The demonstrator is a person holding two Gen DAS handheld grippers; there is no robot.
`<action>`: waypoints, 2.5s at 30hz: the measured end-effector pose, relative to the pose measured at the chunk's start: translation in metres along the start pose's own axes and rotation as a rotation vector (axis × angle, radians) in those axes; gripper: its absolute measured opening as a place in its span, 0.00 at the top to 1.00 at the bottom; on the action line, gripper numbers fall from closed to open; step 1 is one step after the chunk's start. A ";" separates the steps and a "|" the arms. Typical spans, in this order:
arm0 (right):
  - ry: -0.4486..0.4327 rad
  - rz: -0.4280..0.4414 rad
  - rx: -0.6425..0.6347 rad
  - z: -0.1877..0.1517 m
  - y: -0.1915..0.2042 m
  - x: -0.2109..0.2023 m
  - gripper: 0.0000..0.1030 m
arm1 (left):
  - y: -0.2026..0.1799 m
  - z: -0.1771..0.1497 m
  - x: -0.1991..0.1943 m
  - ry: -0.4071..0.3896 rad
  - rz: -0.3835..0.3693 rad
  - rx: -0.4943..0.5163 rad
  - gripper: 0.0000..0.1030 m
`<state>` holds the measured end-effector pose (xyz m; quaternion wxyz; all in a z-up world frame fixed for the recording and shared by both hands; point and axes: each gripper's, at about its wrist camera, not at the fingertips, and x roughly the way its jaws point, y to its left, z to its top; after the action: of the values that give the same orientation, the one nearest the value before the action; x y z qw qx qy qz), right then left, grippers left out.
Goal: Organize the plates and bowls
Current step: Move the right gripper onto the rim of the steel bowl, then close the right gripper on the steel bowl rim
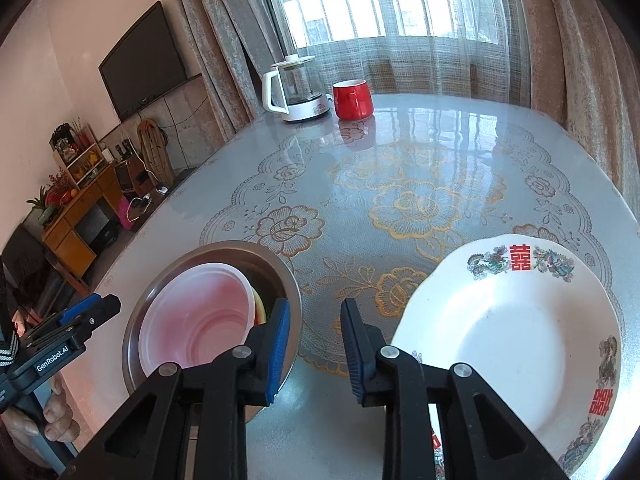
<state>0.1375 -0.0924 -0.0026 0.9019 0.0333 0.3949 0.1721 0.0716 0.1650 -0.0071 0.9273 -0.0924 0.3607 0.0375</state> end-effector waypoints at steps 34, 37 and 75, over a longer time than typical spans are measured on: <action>0.175 0.016 -0.099 -0.012 0.019 0.045 0.77 | -0.016 -0.006 0.032 0.073 -0.112 0.118 0.70; 0.191 0.026 -0.109 -0.012 0.020 0.045 0.77 | -0.016 -0.006 0.032 0.067 -0.118 0.124 0.74; 0.105 0.098 -0.062 -0.019 0.007 -0.001 0.78 | -0.044 -0.009 -0.017 -0.027 -0.185 0.163 0.78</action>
<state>0.1209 -0.0881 -0.0135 0.8711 0.0153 0.4339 0.2297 0.0590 0.1202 0.0040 0.9360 -0.0492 0.3399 -0.0766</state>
